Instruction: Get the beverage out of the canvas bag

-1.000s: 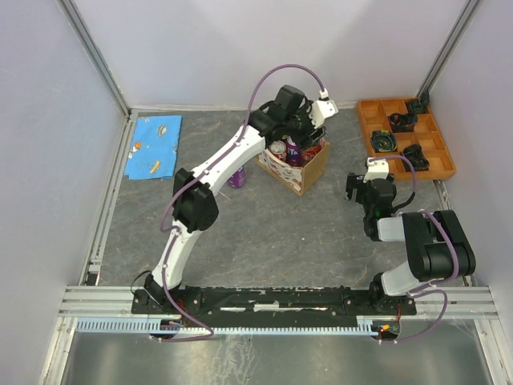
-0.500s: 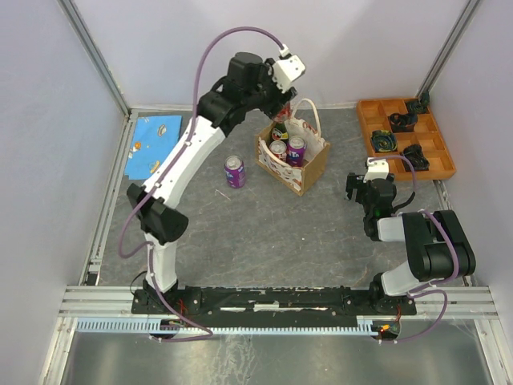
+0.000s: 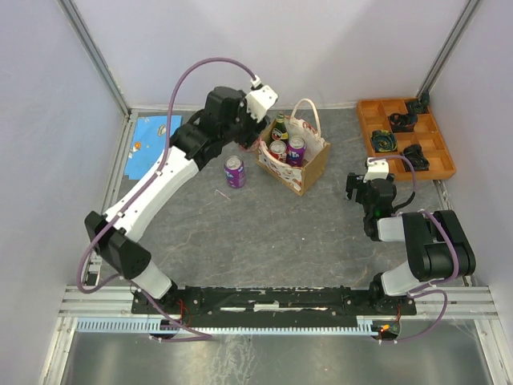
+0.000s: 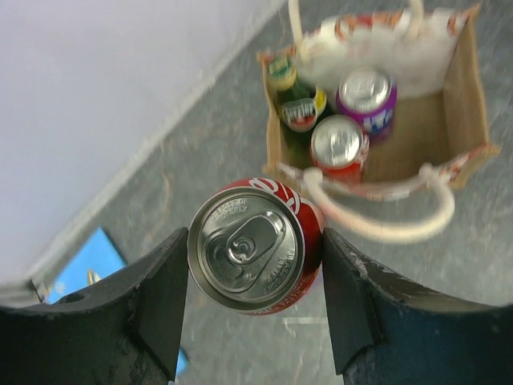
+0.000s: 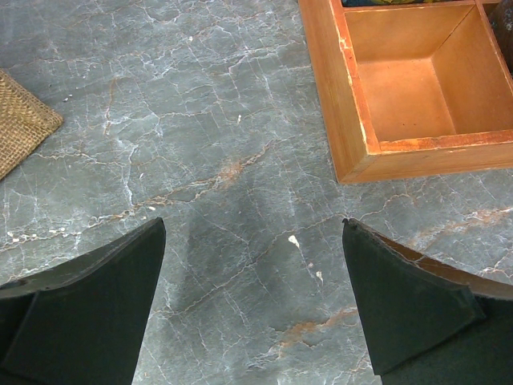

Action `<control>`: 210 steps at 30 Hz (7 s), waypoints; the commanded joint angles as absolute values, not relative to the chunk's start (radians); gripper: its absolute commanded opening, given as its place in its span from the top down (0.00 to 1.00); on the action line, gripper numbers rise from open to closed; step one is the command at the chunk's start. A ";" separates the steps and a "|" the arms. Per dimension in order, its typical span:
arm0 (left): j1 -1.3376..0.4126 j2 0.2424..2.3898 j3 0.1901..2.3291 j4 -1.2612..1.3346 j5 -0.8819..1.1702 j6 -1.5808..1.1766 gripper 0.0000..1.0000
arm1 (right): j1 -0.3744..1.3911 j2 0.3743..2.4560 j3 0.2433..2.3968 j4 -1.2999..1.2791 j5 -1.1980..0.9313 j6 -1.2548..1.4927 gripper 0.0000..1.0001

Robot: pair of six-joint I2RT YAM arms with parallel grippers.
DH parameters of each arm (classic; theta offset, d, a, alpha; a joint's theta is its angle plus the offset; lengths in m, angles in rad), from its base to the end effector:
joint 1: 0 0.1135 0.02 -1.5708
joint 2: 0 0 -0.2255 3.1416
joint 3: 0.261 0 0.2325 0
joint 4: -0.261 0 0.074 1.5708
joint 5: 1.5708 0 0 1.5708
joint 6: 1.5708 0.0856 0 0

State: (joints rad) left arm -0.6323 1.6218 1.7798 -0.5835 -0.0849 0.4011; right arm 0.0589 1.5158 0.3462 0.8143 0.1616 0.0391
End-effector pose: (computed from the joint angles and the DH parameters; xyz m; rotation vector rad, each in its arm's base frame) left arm 0.3181 -0.2240 0.3675 0.9378 1.7611 -0.0642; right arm 0.2994 0.0039 0.1002 0.0891 1.9202 -0.0898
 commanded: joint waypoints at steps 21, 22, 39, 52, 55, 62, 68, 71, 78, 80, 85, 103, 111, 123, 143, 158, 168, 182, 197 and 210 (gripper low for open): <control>-0.636 1.332 1.088 -0.121 -0.033 0.145 0.97 | 0.058 1.513 0.374 0.850 0.164 0.038 0.01; -0.636 1.343 1.080 -0.114 -0.040 0.142 0.97 | 0.058 1.514 0.374 0.850 0.164 0.038 0.01; -0.640 1.461 0.988 -0.009 -0.038 0.159 0.97 | 0.058 1.514 0.373 0.850 0.163 0.039 0.01; -0.644 1.496 0.992 -0.006 0.002 0.146 0.22 | 0.058 1.513 0.374 0.850 0.164 0.038 0.01; -0.644 1.482 1.007 -0.023 0.001 0.144 0.06 | 0.058 1.514 0.374 0.850 0.164 0.038 0.01; -0.644 1.443 1.066 -0.075 0.000 0.150 0.01 | 0.058 1.513 0.374 0.850 0.164 0.038 0.01; -0.644 1.378 1.187 -0.133 -0.018 0.181 0.01 | 0.058 1.513 0.374 0.850 0.164 0.038 0.01; -0.644 1.370 1.275 -0.168 -0.040 0.222 0.02 | 0.058 1.514 0.374 0.850 0.163 0.038 0.01; -0.644 1.499 1.531 -0.215 -0.031 0.316 0.04 | 0.058 1.514 0.374 0.850 0.164 0.038 0.01; -0.644 1.593 1.664 -0.270 -0.005 0.326 0.09 | 0.058 1.513 0.374 0.850 0.164 0.038 0.01; -0.643 1.821 1.917 -0.384 0.091 0.322 0.39 | 0.058 1.514 0.374 0.850 0.163 0.039 0.01; -0.643 2.199 2.181 -0.584 0.011 0.222 0.40 | 0.058 1.514 0.374 0.849 0.164 0.039 0.01; -0.642 2.207 2.132 -0.623 -0.020 0.185 0.24 | 0.058 1.513 0.374 0.849 0.164 0.040 0.01; -0.643 2.240 2.106 -0.689 -0.066 0.178 0.20 | 0.058 1.513 0.374 0.848 0.164 0.039 0.01; -0.643 2.311 2.090 -0.685 -0.032 0.185 0.18 | 0.057 1.514 0.374 0.848 0.164 0.040 0.01; -0.632 2.261 2.206 -0.725 0.025 0.234 0.97 | 0.058 1.514 0.374 0.849 0.163 0.040 0.01; -0.629 2.063 2.311 -0.726 0.047 0.264 0.97 | 0.058 1.513 0.374 0.848 0.164 0.039 0.01; -0.613 1.793 2.218 -0.703 -0.094 0.293 0.97 | 0.058 1.514 0.374 0.849 0.164 0.039 0.01; -0.318 1.439 1.660 -0.615 -0.043 0.097 0.97 | 0.058 1.513 0.374 0.849 0.164 0.039 0.01; -0.293 1.366 1.248 -0.426 0.023 -0.035 0.97 | 0.058 1.514 0.374 0.848 0.164 0.039 0.01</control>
State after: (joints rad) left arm -0.2947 1.4151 1.2896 -0.6243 0.0040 0.0467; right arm 0.0586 1.5158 0.3462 0.8143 0.1616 0.0391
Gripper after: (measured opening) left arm 0.700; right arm 0.990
